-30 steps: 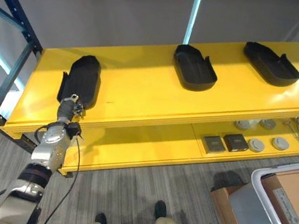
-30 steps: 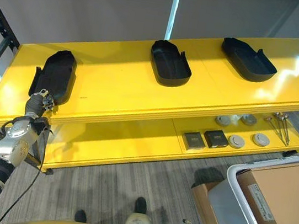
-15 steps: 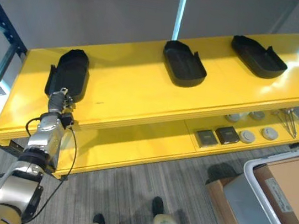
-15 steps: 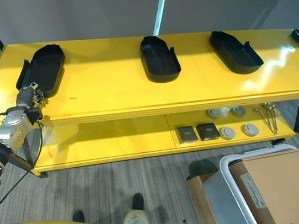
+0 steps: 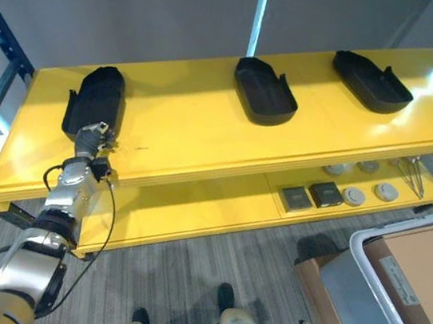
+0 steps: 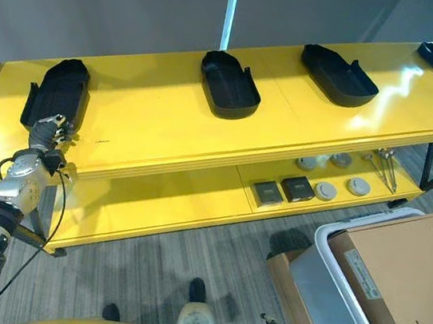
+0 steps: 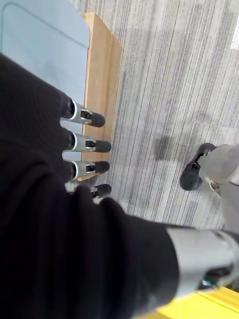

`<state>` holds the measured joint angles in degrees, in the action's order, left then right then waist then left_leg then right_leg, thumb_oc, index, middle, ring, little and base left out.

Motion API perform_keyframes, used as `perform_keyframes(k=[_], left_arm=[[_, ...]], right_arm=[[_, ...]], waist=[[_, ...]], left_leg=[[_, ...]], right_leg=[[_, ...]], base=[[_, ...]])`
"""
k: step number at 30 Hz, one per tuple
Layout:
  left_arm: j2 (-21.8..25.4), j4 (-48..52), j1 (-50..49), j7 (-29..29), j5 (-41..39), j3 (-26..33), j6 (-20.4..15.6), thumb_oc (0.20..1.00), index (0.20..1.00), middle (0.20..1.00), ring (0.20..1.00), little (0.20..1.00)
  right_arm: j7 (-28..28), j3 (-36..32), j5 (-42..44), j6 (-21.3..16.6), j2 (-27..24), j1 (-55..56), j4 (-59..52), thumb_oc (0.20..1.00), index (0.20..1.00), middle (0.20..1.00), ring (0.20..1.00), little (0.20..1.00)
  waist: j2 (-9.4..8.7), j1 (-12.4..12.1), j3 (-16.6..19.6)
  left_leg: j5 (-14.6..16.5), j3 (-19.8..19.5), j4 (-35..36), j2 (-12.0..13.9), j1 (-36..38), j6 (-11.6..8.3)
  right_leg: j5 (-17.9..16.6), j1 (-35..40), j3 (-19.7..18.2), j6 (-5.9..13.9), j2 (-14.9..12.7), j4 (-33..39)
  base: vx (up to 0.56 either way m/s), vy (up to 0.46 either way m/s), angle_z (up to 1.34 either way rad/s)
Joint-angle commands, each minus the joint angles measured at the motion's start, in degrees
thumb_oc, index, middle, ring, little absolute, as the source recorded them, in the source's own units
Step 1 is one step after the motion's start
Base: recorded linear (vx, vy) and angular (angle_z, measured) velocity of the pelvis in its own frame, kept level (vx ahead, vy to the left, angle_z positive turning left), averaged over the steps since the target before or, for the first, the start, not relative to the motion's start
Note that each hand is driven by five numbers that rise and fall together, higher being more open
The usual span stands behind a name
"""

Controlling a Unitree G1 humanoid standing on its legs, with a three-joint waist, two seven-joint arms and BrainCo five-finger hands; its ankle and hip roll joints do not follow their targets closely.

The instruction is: Move parts from the plastic box to the shelf.

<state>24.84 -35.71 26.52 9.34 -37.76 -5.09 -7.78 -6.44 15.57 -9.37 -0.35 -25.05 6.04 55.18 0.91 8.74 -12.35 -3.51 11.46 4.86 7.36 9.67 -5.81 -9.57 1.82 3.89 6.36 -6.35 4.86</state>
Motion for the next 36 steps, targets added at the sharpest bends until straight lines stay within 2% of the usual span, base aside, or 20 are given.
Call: perform_keyframes(k=[1, 2, 5, 6, 8, 9, 11, 12, 14, 16, 17, 18, 21, 22, 23, 24, 27, 30, 36], left_arm=[[0.9, 11.3, -0.5, -3.4, 0.6, -0.5, -7.1, 1.0, 1.0, 1.0, 1.0, 1.0], [0.7, 18.3, -3.4, -4.0, 1.9, -0.2, -5.8, 1.0, 1.0, 1.0, 1.0, 1.0], [0.9, 26.9, -7.7, -6.5, 1.8, 0.9, -4.3, 1.0, 1.0, 1.0, 1.0, 1.0], [1.3, 32.8, -11.5, -7.2, 3.5, 2.1, -3.0, 1.0, 1.0, 1.0, 1.0, 1.0], [1.5, 36.2, -15.2, -10.4, 4.4, 3.1, -1.8, 1.0, 1.0, 1.0, 1.0, 1.0], [1.5, 40.6, -21.5, -15.6, 3.5, 2.9, -0.5, 1.0, 1.0, 1.0, 1.0, 1.0], [1.2, 40.6, -24.1, -15.3, 3.0, 2.4, 1.4, 1.0, 1.0, 1.0, 1.0, 1.0], [1.3, 39.7, -26.2, -12.2, 5.8, 1.7, 1.3, 1.0, 1.0, 1.0, 1.0, 1.0], [0.8, 35.4, -31.1, -7.8, 4.8, 0.0, 5.3, 1.0, 1.0, 1.0, 1.0, 1.0], [0.6, 30.1, -35.6, -7.2, 9.1, -1.3, 0.2, 1.0, 1.0, 1.0, 1.0, 1.0], [0.1, 24.0, -39.1, -8.9, 10.1, -2.4, -1.8, 1.0, 1.0, 1.0, 1.0, 1.0], [-0.2, 21.5, -40.0, -9.9, 9.9, -2.8, -2.7, 1.0, 1.0, 1.0, 1.0, 1.0], [-2.7, 6.5, -41.7, -12.0, 8.1, -3.7, -8.5, 1.0, 1.0, 1.0, 1.0, 1.0], [-4.3, -0.8, -41.1, -8.9, 9.1, -3.5, -7.6, 1.0, 1.0, 1.0, 1.0, 1.0], [-5.7, -5.8, -40.1, -9.1, 9.2, -3.0, -8.1, 1.0, 1.0, 1.0, 1.0, 1.0], [-8.2, -15.8, -37.6, -7.4, 12.9, -1.7, -9.7, 1.0, 1.0, 1.0, 1.0, 1.0], [-11.0, -30.1, -33.0, -2.3, 13.6, -0.5, -7.3, 1.0, 1.0, 1.0, 1.0, 1.0], [-12.0, -34.9, -30.3, -2.7, 11.8, 0.0, -8.8, 1.0, 1.0, 1.0, 1.0, 1.0], [-14.0, -33.8, -28.7, -2.3, 13.0, -2.1, -9.3, 1.0, 1.0, 1.0, 1.0, 1.0]], right_arm=[[-1.0, 2.3, -0.2, -1.2, 0.4, -0.8, 3.3, 1.0, 1.0, 1.0, 1.0, 1.0], [-1.3, 1.5, -0.2, -1.1, 1.1, -0.7, 3.5, 1.0, 1.0, 1.0, 1.0, 1.0], [-1.3, 0.3, -0.3, -0.6, 1.7, -0.6, 3.2, 1.0, 1.0, 1.0, 1.0, 1.0], [-1.3, -0.6, -0.3, 0.4, 2.3, -0.4, 2.7, 1.0, 1.0, 1.0, 1.0, 1.0], [-1.3, -1.2, -0.4, 1.5, 2.8, -0.1, 1.9, 1.0, 1.0, 1.0, 1.0, 1.0], [-1.5, -2.2, -0.3, 2.7, 3.3, -0.4, 1.5, 1.0, 1.0, 1.0, 1.0, 1.0], [-1.4, -2.4, 0.0, 3.2, 3.4, -0.7, 1.5, 1.0, 1.0, 1.0, 1.0, 1.0], [-1.6, -2.5, 0.3, 3.3, 3.5, -0.9, 1.8, 1.0, 1.0, 1.0, 1.0, 1.0], [-2.1, -2.6, 1.7, 3.0, 3.9, -1.3, 2.6, 1.0, 1.0, 1.0, 1.0, 1.0], [-2.4, -2.9, 3.3, 3.1, 4.4, -1.5, 3.1, 1.0, 1.0, 1.0, 1.0, 1.0], [-1.9, -3.1, 4.1, 3.4, 4.4, -2.0, 3.8, 1.0, 1.0, 1.0, 1.0, 1.0], [-1.7, -3.2, 3.9, 3.3, 4.4, -2.1, 4.4, 1.0, 1.0, 1.0, 1.0, 1.0], [-0.9, -3.1, 2.9, 2.5, 4.5, -2.7, 7.4, 1.0, 1.0, 1.0, 1.0, 1.0], [-0.9, -2.7, 3.5, 2.2, 4.7, -3.3, 9.5, 1.0, 1.0, 1.0, 1.0, 1.0], [-1.2, -2.3, 3.8, 2.3, 5.1, -3.8, 10.3, 1.0, 1.0, 1.0, 1.0, 1.0], [-1.7, -1.5, 4.2, 2.2, 6.0, -4.7, 12.1, 1.0, 1.0, 1.0, 1.0, 1.0], [-2.1, 0.1, 2.9, 3.5, 7.8, -6.0, 13.7, 1.0, 1.0, 1.0, 1.0, 1.0], [-1.8, 1.2, 3.3, 5.3, 8.8, -6.4, 15.0, 1.0, 1.0, 1.0, 1.0, 1.0], [-2.5, -0.8, 7.8, 4.4, 10.5, -5.1, 17.3, 1.0, 1.0, 1.0, 1.0, 1.0]], waist=[[0.0, -1.8, 1.2], [0.1, -2.6, 1.3], [0.31, -3.8, 1.5], [0.49, -4.8, 1.9], [0.58, -5.7, 2.4], [0.78, -7.4, 3.0], [0.88, -8.1, 3.2], [0.9, -8.6, 3.3], [0.67, -9.9, 3.3], [0.38, -11.1, 3.3], [0.09, -12.2, 3.3], [0.04, -12.5, 3.3], [0.0, -13.2, 3.7], [-0.05, -13.3, 4.0], [-0.1, -13.1, 4.2], [-0.27, -12.8, 4.6], [-0.7, -11.7, 5.3], [-1.14, -10.3, 6.1], [-1.31, -9.3, 6.4]], left_leg=[[-0.7, -2.8, -1.8, 2.3, -4.4, 1.24], [-0.7, -3.2, -1.6, 2.1, -4.2, 1.3], [-0.7, -3.8, -1.0, 1.8, -4.0, 1.31], [-0.6, -4.1, -0.7, 1.6, -3.8, 1.25], [-0.6, -4.4, -0.4, 1.3, -3.8, 1.23], [-0.6, -4.8, -0.2, 1.1, -3.9, 1.04], [-0.5, -4.9, -0.1, 1.1, -4.0, 1.01], [-0.6, -5.1, 0.0, 1.0, -4.0, 0.99], [-0.7, -5.6, -0.2, 1.0, -4.3, 0.96], [-0.8, -6.1, -0.3, 1.0, -4.5, 1.07], [-0.9, -6.7, -0.4, 0.8, -4.8, 1.11], [-1.0, -6.8, -0.4, 0.8, -4.9, 1.12], [-1.2, -7.3, -0.3, 0.6, -5.0, 1.23], [-1.3, -7.4, -0.2, 0.6, -5.0, 1.29], [-1.3, -7.4, -0.1, 0.6, -5.1, 1.33], [-1.4, -7.4, 0.0, 0.6, -5.1, 1.47], [-1.2, -7.0, 0.0, 0.7, -5.1, 1.55], [-0.9, -6.2, 0.1, 1.0, -4.8, 1.54], [-0.3, -5.5, 0.0, 1.0, -4.8, 1.83]], right_leg=[[7.2, 2.4, 0.4, 1.64, -2.9, -5.4], [7.3, 2.9, 0.9, 1.57, -3.0, -5.1], [7.2, 3.7, 1.7, 1.48, -3.0, -4.5], [7.0, 4.3, 2.3, 1.5, -3.0, -3.8], [6.6, 4.8, 3.0, 1.5, -3.0, -3.0], [5.7, 5.4, 4.1, 1.61, -2.9, -1.5], [5.5, 5.5, 4.5, 1.68, -2.9, -1.1], [5.4, 5.6, 4.8, 1.68, -2.8, -0.9], [5.3, 5.8, 5.4, 1.6, -2.6, -1.1], [5.3, 6.0, 6.1, 1.65, -2.5, -1.2], [5.2, 6.1, 6.6, 1.61, -2.4, -1.2], [5.2, 6.1, 6.8, 1.65, -2.4, -1.1], [5.0, 6.2, 7.3, 1.85, -2.4, -1.1], [5.0, 6.2, 7.4, 1.93, -2.3, -1.2], [5.0, 6.1, 7.4, 1.94, -2.4, -1.2], [5.0, 5.8, 7.2, 1.82, -2.3, -1.4], [5.3, 5.4, 6.5, 1.85, -2.3, -1.8], [5.6, 5.0, 5.4, 1.91, -2.2, -1.9], [5.5, 4.5, 4.5, 1.96, -2.2, -1.9]], base=[[-0.04, -0.026, 0.01], [-0.03, -0.017, 0.05], [-0.04, -0.02, 0.07], [-0.05, -0.033, 0.14], [-0.07, -0.039, 0.29], [-0.09, -0.038, 0.33], [-0.08, -0.028, 0.18], [-0.08, -0.034, 0.13], [-0.07, -0.048, 0.09], [-0.05, -0.057, 0.15], [-0.05, -0.053, 0.23], [-0.04, -0.044, 0.23], [-0.02, -0.015, 0.17], [-0.01, -0.008, 0.11], [0.0, -0.011, 0.15], [0.0, -0.012, 0.13], [0.0, -0.012, 0.02], [0.04, -0.011, -0.11], [0.0, -0.003, -0.14]])
